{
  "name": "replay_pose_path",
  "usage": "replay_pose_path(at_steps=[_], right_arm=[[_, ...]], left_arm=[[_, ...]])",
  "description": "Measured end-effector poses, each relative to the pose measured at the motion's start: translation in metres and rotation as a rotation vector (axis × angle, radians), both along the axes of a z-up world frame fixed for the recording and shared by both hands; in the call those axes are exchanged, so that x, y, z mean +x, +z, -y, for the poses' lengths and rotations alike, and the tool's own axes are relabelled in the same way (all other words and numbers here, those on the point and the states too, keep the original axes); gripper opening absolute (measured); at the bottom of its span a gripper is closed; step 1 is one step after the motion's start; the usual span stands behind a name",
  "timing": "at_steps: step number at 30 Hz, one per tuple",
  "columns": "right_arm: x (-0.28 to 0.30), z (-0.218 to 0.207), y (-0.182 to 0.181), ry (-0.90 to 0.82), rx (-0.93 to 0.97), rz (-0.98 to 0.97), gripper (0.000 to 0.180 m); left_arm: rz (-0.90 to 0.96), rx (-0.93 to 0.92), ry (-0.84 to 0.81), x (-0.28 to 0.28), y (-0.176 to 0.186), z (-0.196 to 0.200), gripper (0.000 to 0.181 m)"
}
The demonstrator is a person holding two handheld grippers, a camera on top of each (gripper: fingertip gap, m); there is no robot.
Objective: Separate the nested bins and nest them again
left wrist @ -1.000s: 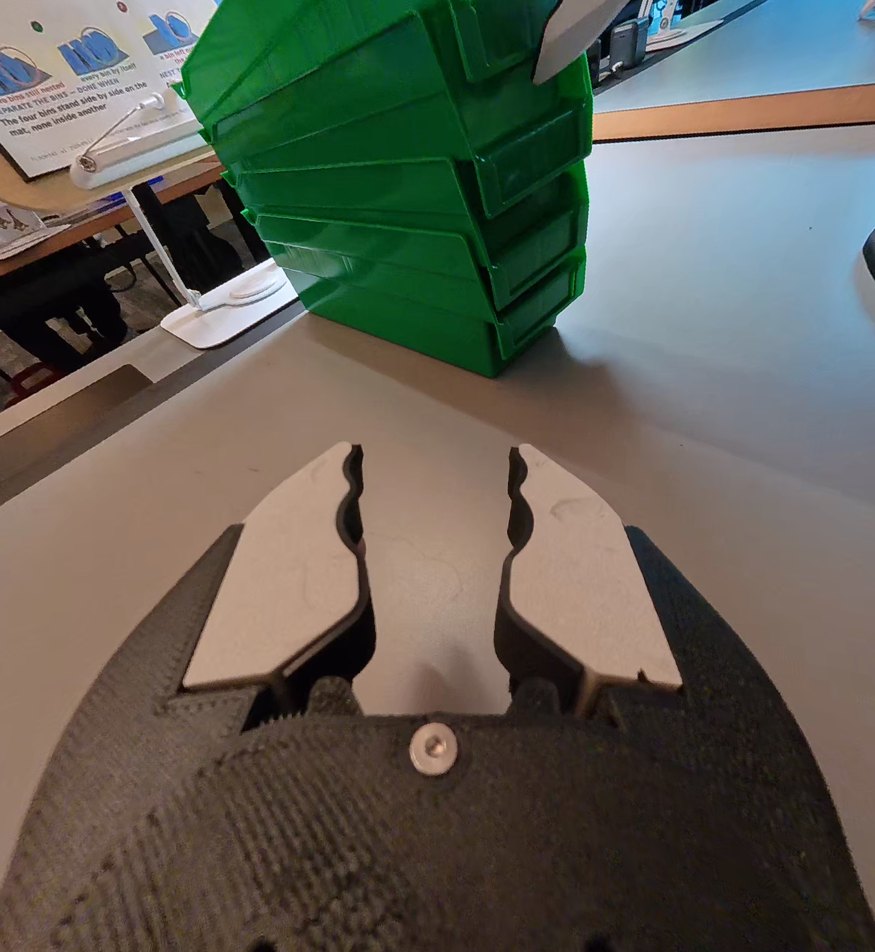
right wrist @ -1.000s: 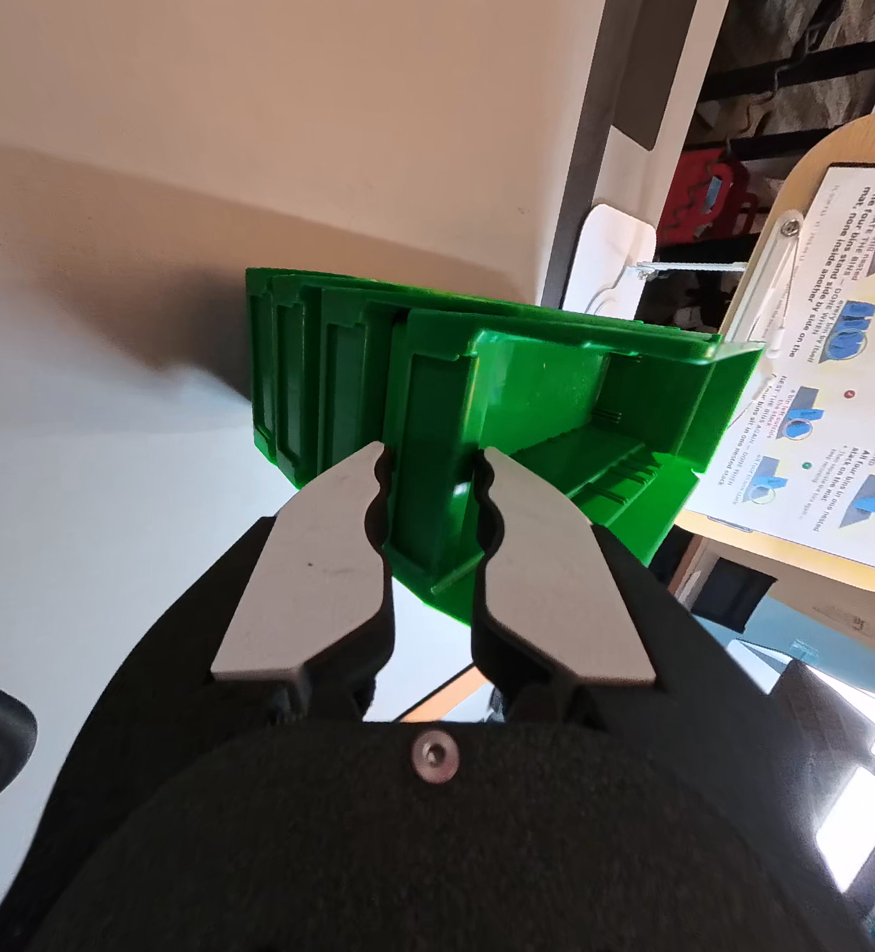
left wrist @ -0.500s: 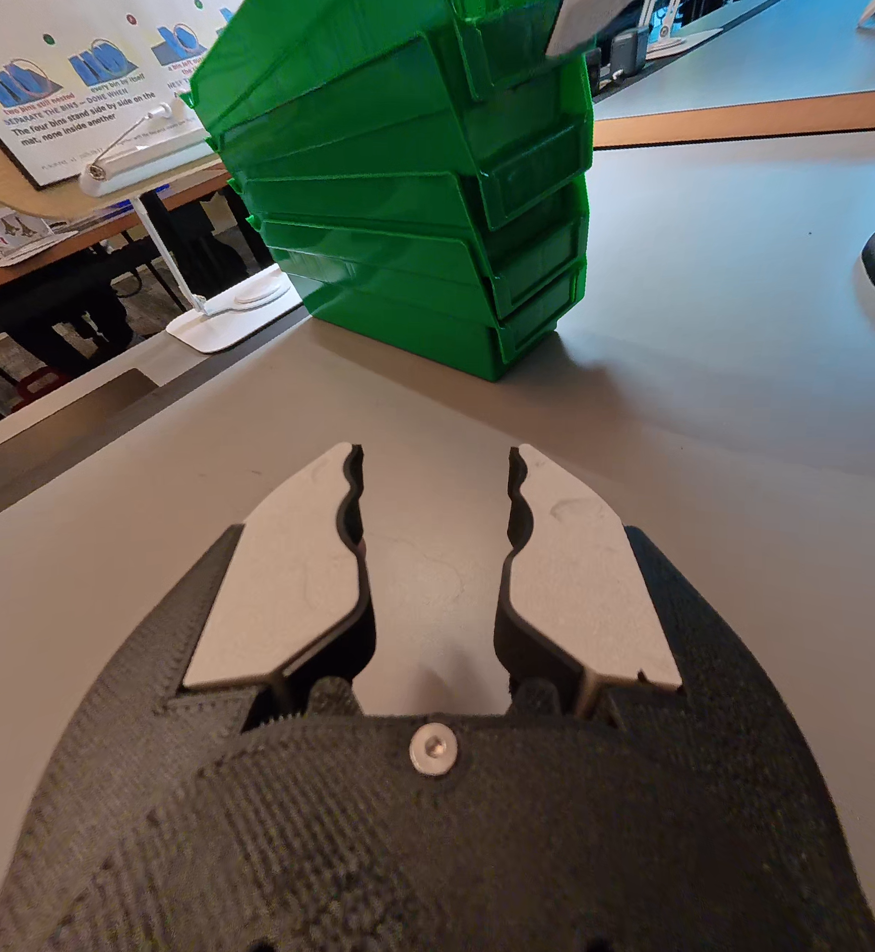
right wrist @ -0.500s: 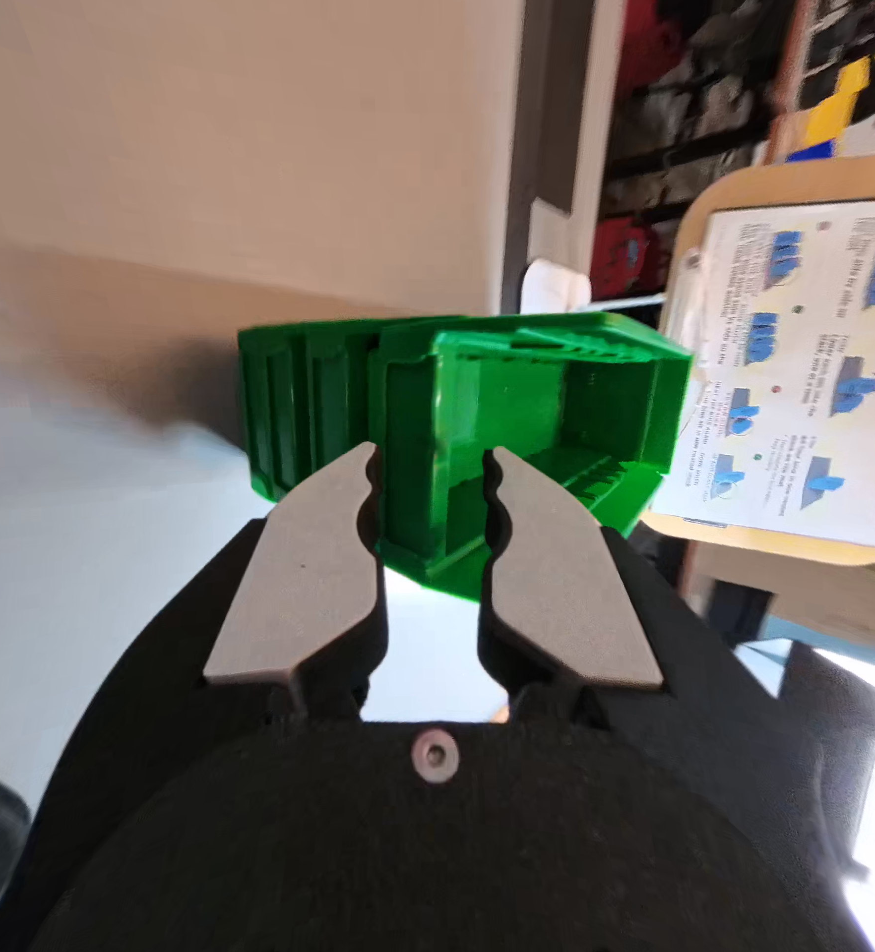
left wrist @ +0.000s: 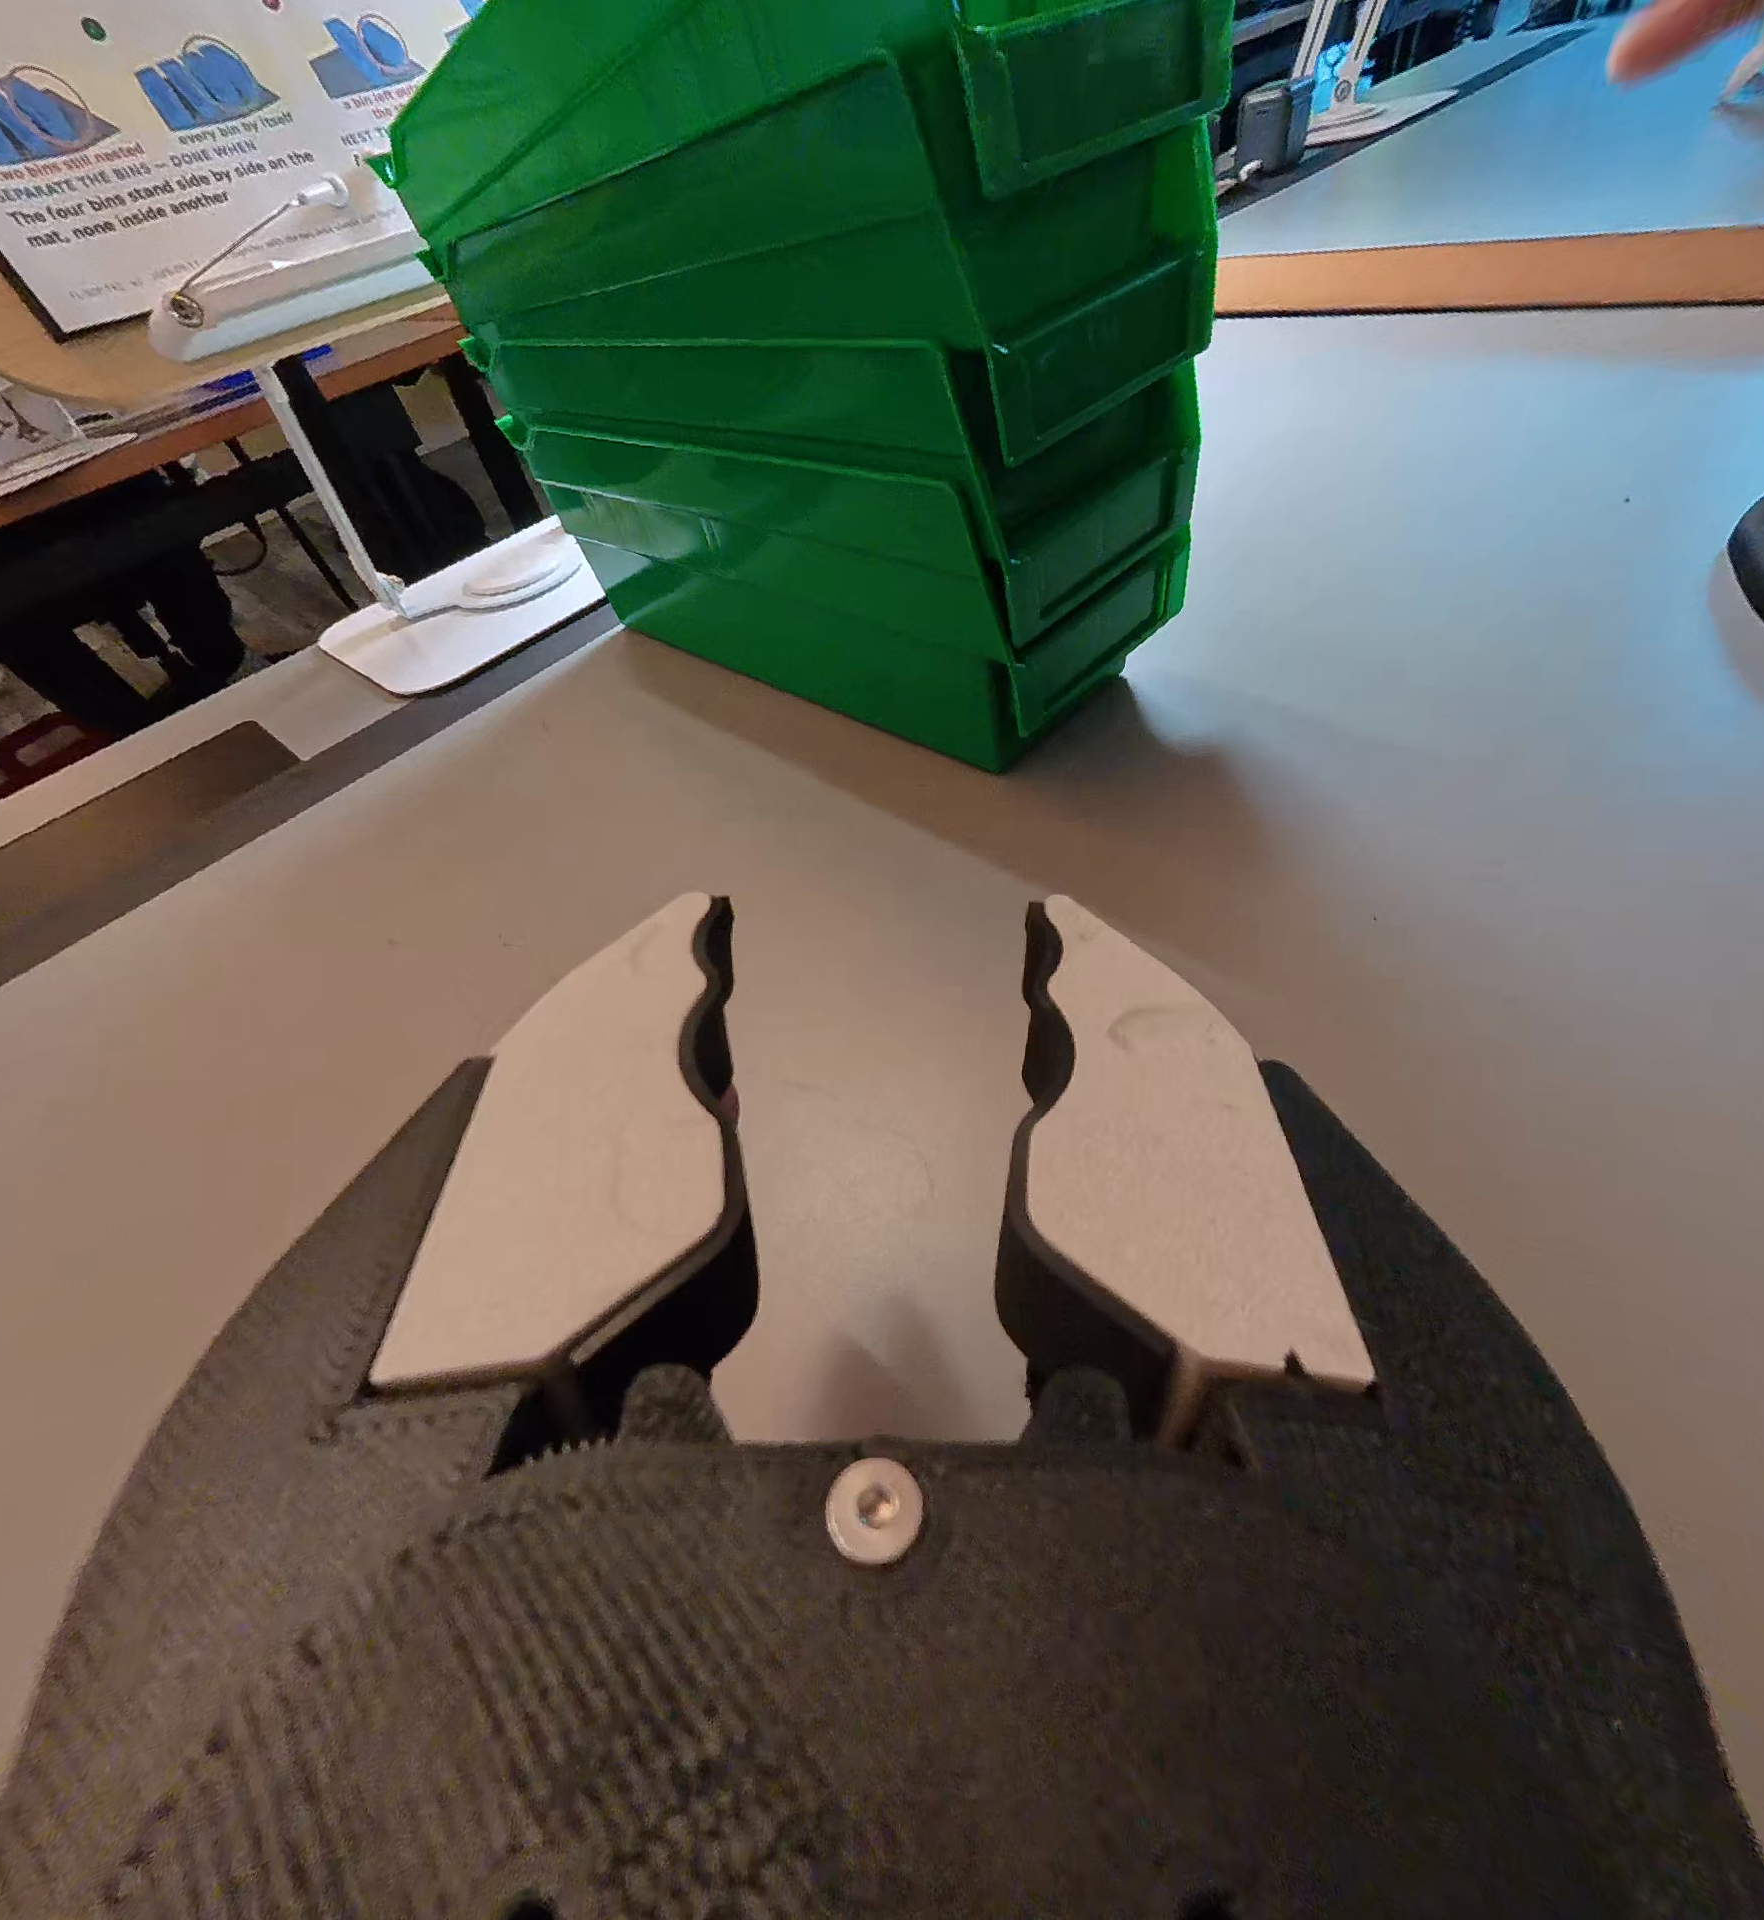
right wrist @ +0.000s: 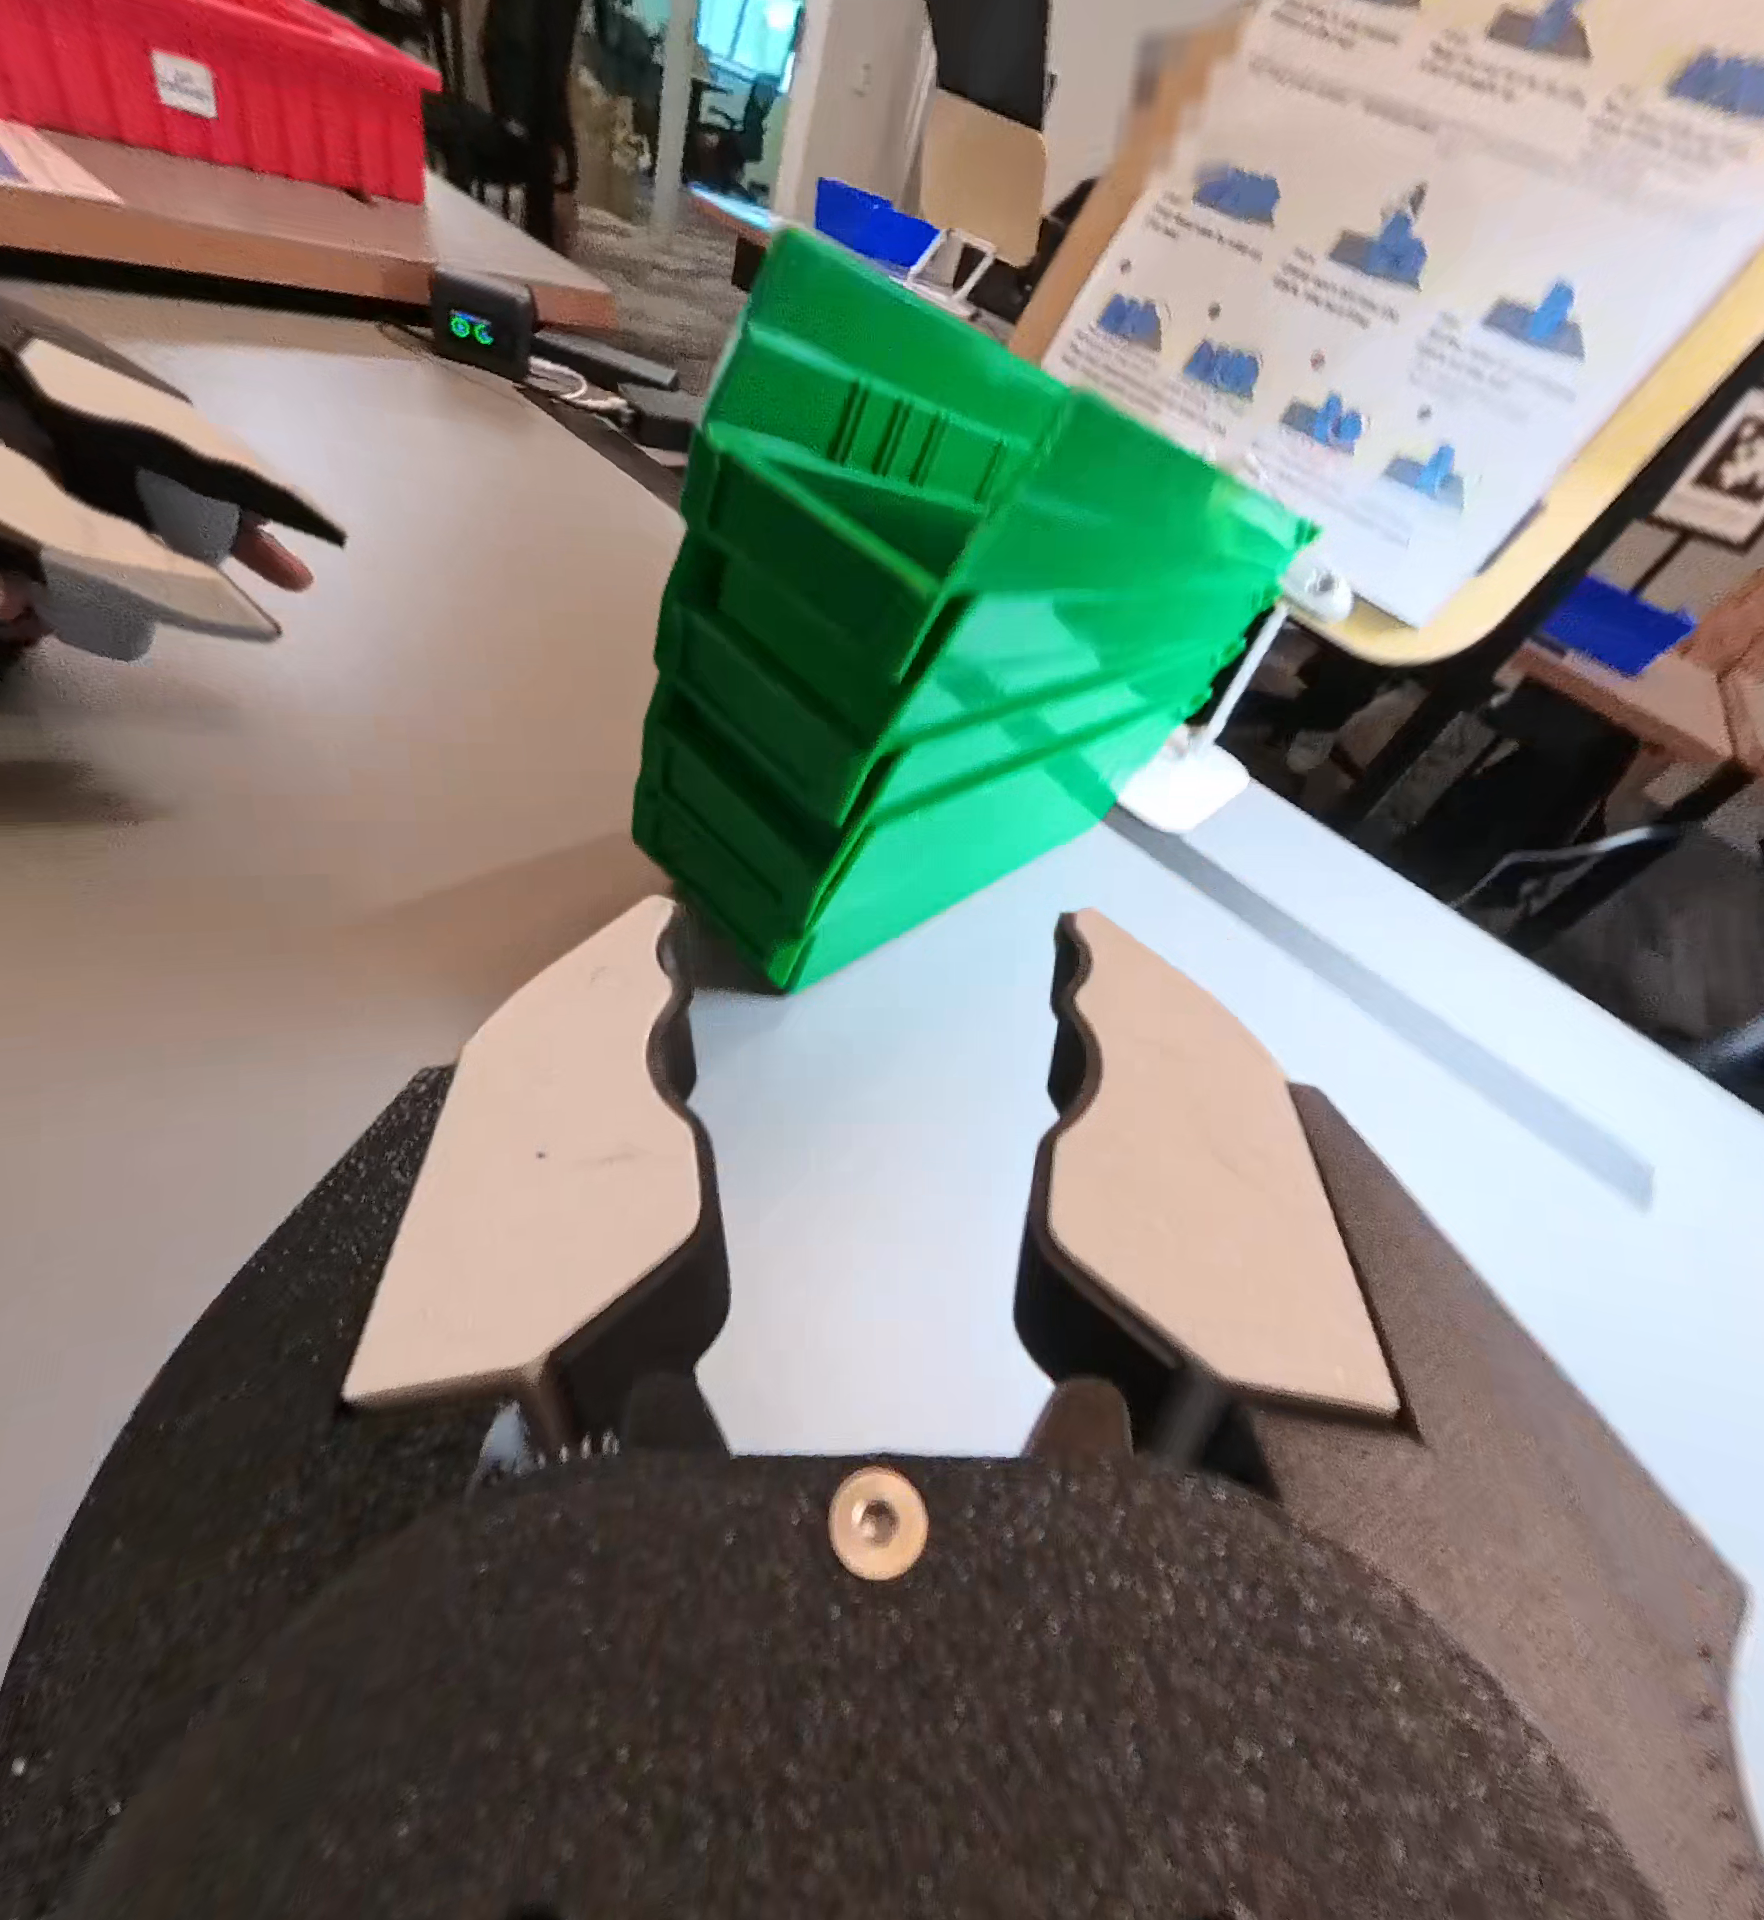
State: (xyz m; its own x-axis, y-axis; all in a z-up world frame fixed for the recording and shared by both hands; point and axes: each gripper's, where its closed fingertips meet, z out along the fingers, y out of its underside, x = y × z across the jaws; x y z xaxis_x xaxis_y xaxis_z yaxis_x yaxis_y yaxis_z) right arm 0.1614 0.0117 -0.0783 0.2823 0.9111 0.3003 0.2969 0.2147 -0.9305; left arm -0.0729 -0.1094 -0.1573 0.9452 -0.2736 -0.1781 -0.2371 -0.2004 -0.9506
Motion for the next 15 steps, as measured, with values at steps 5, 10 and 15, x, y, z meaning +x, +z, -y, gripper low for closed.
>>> replay_pose_path(at_steps=[5,10,15], right_arm=[[0.025,0.002,-0.041,-0.049,-0.076,-0.076,0.068],[0.027,-0.008,-0.057,-0.079,-0.138,-0.130,0.066],[0.031,-0.011,-0.054,-0.093,-0.151,-0.177,0.063]], left_arm=[[0.031,0.012,-0.022,0.003,0.001,0.000,0.055],[0.019,0.000,-0.018,0.004,-0.002,-0.001,0.054],[-0.002,0.019,-0.052,0.009,0.004,-0.001,0.041]])
